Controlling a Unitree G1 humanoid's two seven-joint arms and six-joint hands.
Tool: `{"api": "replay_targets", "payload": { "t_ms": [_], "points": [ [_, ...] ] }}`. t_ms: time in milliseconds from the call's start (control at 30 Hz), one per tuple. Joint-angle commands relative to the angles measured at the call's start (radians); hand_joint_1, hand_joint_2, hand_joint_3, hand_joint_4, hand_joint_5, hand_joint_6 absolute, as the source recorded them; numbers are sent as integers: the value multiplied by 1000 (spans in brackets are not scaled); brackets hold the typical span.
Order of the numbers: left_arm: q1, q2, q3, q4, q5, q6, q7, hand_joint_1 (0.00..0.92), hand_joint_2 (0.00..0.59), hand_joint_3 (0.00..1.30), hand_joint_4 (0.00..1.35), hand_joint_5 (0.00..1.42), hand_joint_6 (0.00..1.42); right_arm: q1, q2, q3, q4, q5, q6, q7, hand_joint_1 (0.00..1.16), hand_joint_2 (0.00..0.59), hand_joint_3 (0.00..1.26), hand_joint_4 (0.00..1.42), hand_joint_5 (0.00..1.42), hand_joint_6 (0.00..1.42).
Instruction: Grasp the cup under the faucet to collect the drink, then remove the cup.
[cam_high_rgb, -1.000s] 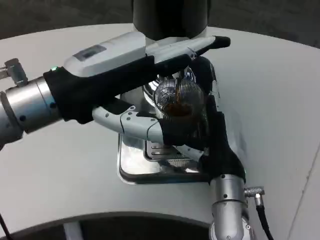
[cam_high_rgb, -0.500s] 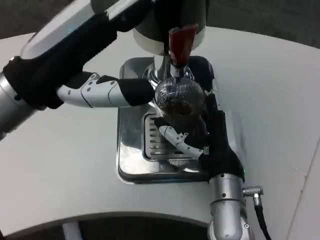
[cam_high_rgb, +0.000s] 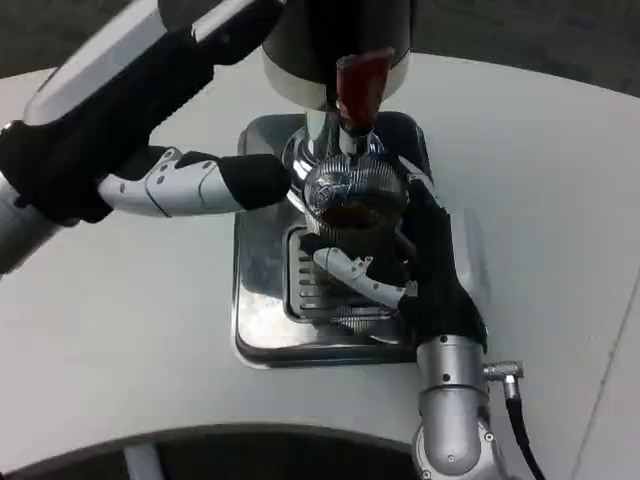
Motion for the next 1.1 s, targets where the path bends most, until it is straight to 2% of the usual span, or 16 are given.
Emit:
{"api": "replay_targets", "payload": {
  "t_ms": [33, 167, 333, 500, 800, 1100],
  "points": [
    [24, 19, 16, -1, -5, 0, 8, 0, 126, 0, 0, 56, 22, -14, 49, -19, 53, 29, -12, -46, 1051, 169, 430, 663, 696, 884],
    [32, 26, 21, -3, -7, 6, 6, 0, 125, 0, 0, 56, 21, -25, 55, -24, 67, 29, -40, -104, 1114, 151, 562, 778, 872, 1147],
    [43, 26, 18, -3, -11, 12, 6, 0, 122, 0, 0, 56, 15, -7, 54, -8, 37, 16, -51, -131, 1113, 111, 649, 861, 962, 1291],
    [50, 25, 19, -7, -15, 14, 7, 0, 121, 0, 0, 56, 12, 15, 53, 7, 2, 8, -45, -137, 1116, 94, 676, 879, 988, 1346],
    [74, 30, 43, -25, -10, 25, 25, 0, 118, 0, 0, 23, 0, 76, 57, 26, -92, 36, -20, -72, 1116, 95, 696, 897, 977, 1363],
    [119, 37, 63, -45, -14, 32, 26, 0, 118, 0, 0, 15, 0, 115, 52, 44, -148, 14, 3, -60, 1119, 87, 703, 899, 993, 1387]
  ]
}}
